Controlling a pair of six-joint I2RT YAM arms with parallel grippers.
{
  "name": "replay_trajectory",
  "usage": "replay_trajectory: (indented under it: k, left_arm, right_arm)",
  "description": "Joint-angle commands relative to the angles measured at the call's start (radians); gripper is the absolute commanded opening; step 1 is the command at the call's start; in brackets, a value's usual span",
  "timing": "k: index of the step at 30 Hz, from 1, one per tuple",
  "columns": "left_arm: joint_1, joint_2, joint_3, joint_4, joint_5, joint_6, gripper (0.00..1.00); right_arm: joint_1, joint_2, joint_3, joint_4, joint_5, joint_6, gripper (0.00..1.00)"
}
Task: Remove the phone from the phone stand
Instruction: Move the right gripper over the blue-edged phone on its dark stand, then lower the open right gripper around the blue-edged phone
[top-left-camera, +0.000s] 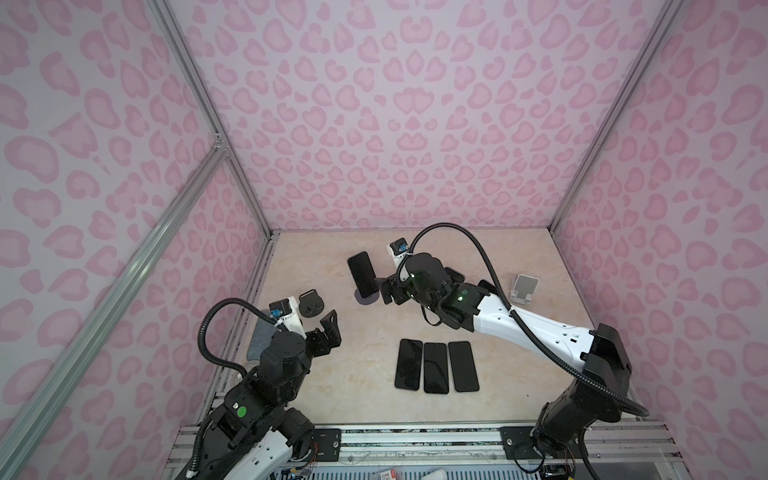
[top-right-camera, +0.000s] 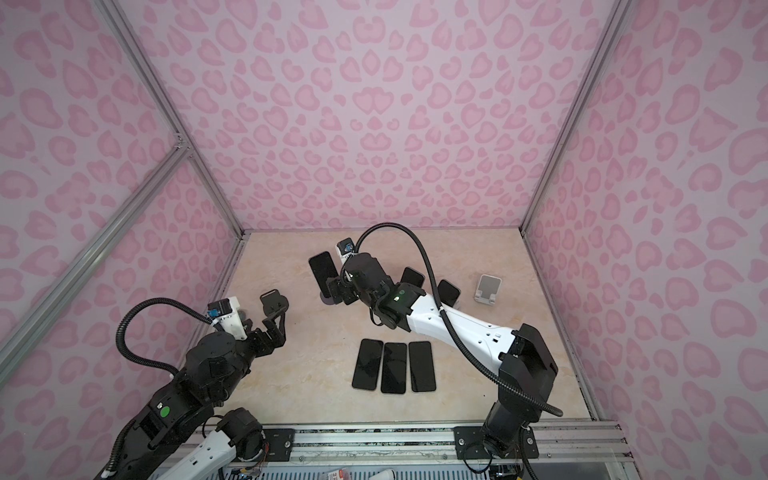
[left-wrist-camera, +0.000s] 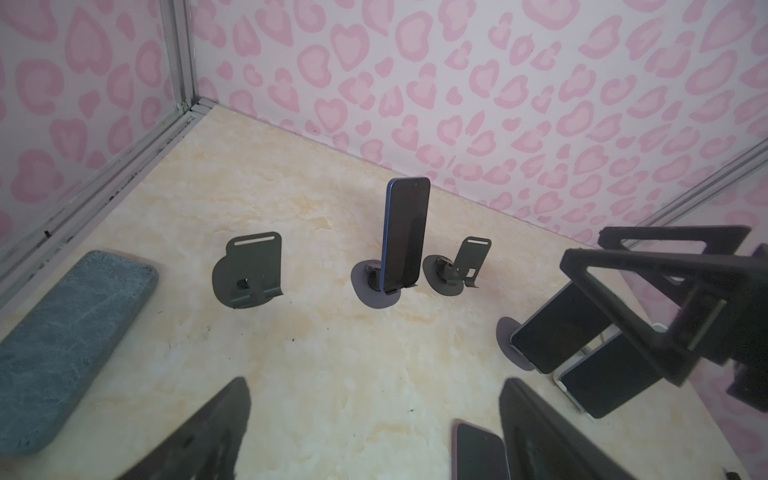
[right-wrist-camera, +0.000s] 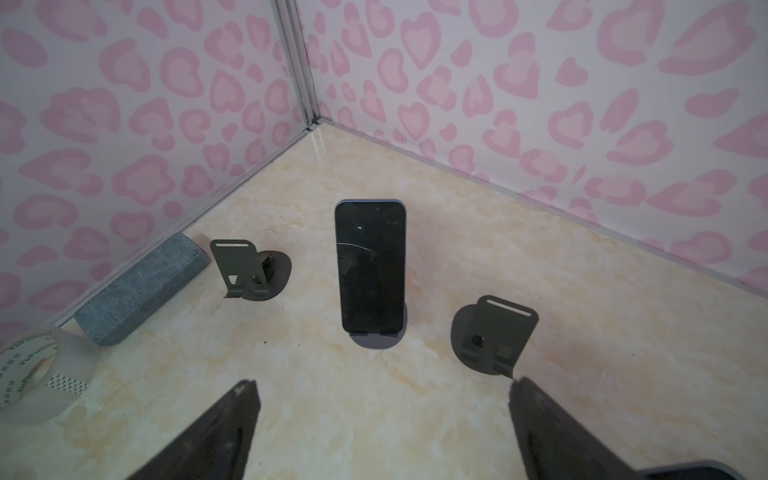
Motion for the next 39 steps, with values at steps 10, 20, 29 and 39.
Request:
replay_trajectory:
  k: [10, 20, 29, 39]
  left_arm:
    - [0.000, -0.099, -0.069, -0.037, -0.060, -0.117, 0.96]
    - [0.001, -0.078, -0.089, -0.074, 0.024, -0.153, 0.95]
    - [0.000, -0.240, -0.161, -0.095, -0.128, -0.319, 0.96]
    - [0.000, -0.218, -0.191, -0.075, -0.141, -0.423, 1.00]
  right_arm:
    - [-0.023, 0.243, 0.254, -0.050, -0.024, -0.030, 0.97]
    - [-0.046, 0.344, 0.333, -0.112, -0.163, 0.047, 0.97]
    - [-0.061, 0.310, 0.289, -0.136, -0.227, 0.067, 0.96]
    - [-0.109, 0.177, 0.070, 0.010, -0.235, 0.068, 0.97]
